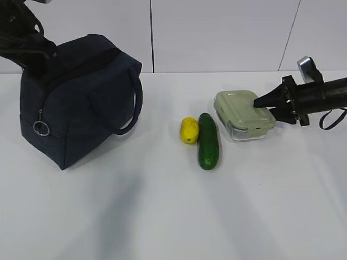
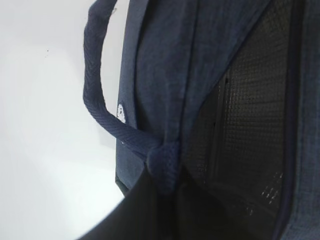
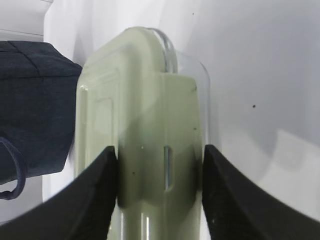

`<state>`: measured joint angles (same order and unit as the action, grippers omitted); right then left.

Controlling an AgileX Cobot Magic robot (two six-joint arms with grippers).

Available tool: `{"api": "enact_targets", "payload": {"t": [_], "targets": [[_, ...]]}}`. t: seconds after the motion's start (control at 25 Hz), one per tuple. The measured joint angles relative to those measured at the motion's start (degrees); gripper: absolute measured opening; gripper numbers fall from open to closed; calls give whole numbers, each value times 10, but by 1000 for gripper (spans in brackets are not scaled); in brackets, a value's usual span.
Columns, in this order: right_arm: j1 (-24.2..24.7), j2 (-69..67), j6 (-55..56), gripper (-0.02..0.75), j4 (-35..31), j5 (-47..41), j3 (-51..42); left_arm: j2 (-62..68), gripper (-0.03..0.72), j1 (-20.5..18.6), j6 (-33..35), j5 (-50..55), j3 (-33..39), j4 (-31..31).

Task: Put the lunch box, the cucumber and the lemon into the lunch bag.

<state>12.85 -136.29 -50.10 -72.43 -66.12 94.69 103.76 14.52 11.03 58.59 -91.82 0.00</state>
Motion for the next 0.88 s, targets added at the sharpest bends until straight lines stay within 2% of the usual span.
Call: {"api": "enact_targets", "payload": {"t": [0.6,0.88], "targets": [[-10,39,10,391,-33,5,0,0,-1,0,0,2,0,0],[-39,63,19,391,-58,4,1,0,-1,0,0,2,0,0]]}}
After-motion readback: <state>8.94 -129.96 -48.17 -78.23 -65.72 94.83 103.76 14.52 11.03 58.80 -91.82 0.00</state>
